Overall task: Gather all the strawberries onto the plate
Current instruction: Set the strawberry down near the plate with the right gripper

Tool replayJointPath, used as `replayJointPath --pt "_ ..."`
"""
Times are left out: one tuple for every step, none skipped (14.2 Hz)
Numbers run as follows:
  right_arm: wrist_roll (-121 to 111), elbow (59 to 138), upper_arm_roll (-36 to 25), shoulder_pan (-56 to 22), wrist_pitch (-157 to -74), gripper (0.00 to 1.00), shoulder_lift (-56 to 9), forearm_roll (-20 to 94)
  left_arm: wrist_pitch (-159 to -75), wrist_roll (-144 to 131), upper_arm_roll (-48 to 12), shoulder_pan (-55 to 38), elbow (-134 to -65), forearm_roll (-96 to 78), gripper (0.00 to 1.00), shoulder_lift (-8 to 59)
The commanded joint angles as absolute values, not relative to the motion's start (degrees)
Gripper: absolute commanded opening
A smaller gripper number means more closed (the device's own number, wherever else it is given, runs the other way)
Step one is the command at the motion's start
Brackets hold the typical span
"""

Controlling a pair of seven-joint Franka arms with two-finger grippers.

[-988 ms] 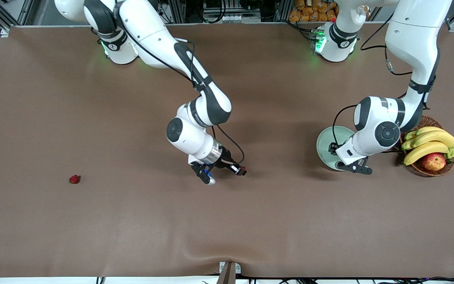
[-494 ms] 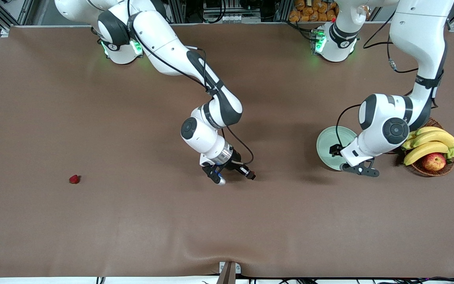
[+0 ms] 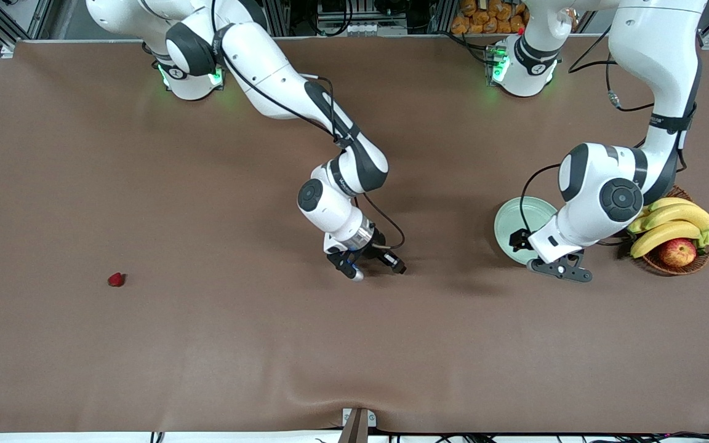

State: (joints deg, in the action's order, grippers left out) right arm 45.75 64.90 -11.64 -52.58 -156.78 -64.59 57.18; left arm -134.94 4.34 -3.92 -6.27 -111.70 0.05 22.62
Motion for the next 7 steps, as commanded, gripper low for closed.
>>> replayJointPath --pt "46.23 62.49 -12.04 -53.0 -157.41 0.57 -66.53 58.18 -133.77 3.87 -5.44 -6.33 -109.6 -2.37 1.0 22.15" --pt "46.14 62.58 -12.04 -53.09 -157.41 0.91 -66.53 58.01 -133.68 3.61 -5.97 -6.33 -108.9 -3.16 1.0 22.15" --pt "46.06 62.75 -12.04 -53.43 -157.5 1.0 -66.53 57.75 -133.77 3.52 -6.5 -6.33 -108.46 -3.51 1.0 22.15" --pt "45.97 62.84 -12.13 -53.7 -157.76 1.0 -66.45 57.57 -133.77 3.69 -6.68 -6.24 -107.59 -3.69 1.0 22.15" --pt "45.97 62.93 -12.22 -53.7 -157.76 1.0 -66.1 57.22 -133.77 3.52 -6.85 -6.41 -106.97 -4.47 1.0 22.15" --pt "45.79 63.1 -12.39 -53.61 -157.85 1.0 -65.31 57.13 -133.68 3.25 -7.55 -6.68 -105.74 -6.05 1.0 22.24" --pt "45.7 64.24 -12.48 -53.44 -157.76 1.0 -64.08 57.13 -133.77 1.95 -8.6 -6.68 -105.04 -6.93 1.0 22.32"
